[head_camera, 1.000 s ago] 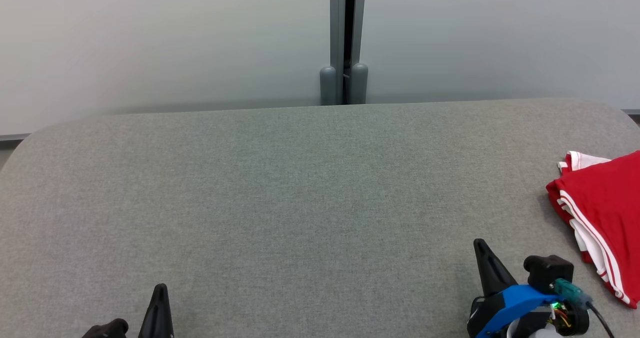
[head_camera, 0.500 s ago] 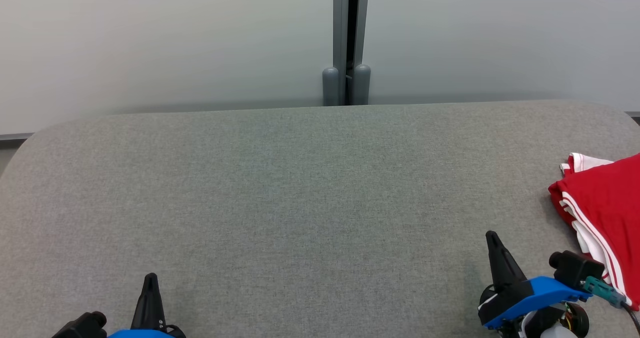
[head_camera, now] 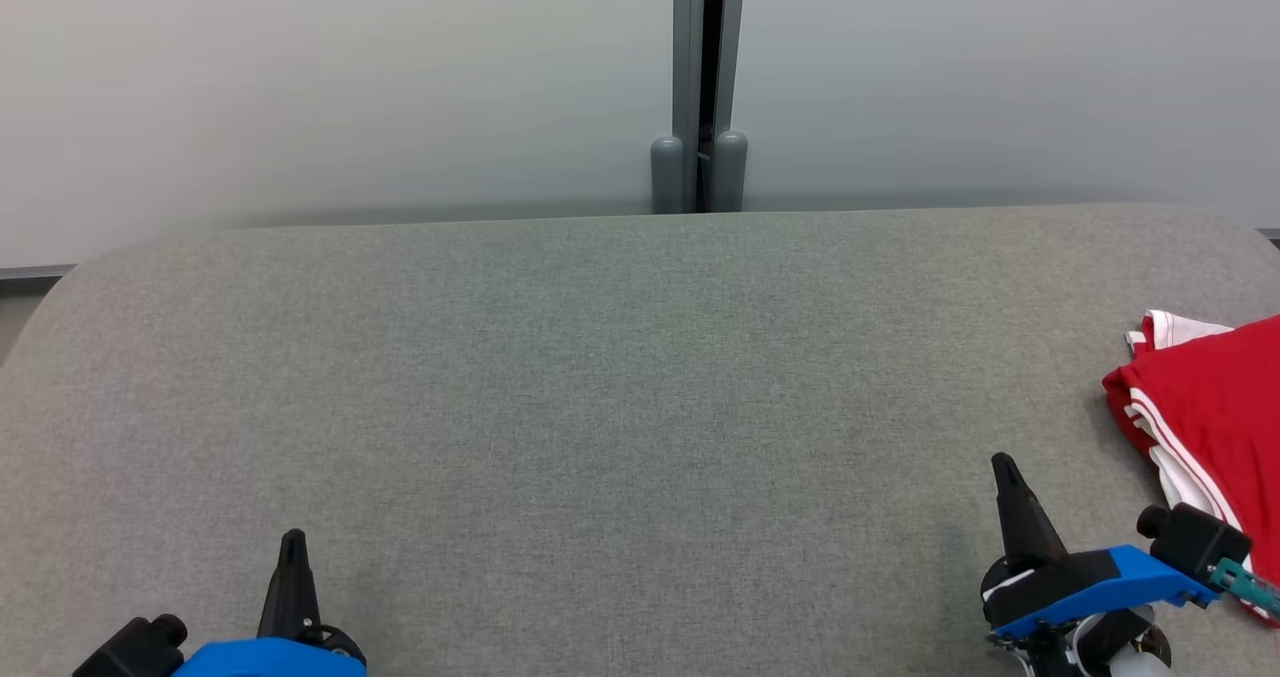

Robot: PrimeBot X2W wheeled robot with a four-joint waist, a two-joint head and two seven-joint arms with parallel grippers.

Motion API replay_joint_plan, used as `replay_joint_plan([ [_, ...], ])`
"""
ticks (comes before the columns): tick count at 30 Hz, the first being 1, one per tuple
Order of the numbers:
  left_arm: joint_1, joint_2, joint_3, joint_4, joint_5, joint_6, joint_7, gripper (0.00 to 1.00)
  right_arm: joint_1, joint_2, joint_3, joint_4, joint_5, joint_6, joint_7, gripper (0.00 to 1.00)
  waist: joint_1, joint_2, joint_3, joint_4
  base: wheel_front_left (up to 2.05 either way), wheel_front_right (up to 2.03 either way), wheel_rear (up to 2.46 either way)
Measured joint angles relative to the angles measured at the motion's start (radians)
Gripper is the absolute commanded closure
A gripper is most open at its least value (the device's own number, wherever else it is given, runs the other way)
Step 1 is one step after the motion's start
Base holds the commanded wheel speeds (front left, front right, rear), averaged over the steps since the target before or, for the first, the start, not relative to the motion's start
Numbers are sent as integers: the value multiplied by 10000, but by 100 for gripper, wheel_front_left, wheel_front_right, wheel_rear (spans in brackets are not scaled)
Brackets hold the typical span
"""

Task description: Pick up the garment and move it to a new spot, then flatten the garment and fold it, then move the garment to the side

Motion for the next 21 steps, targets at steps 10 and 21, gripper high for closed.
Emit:
replay_joint_plan([
  [10,-193,0,75,-157,-1267,-10,324,100,63,0,-165,-334,1361,0,339,100,0,0,-20,50,0,0,0],
  [21,-394,2,199,-297,-2518,-46,658,100,113,-2,-301,-660,2706,0,663,100,-1,0,-41,105,0,0,0],
])
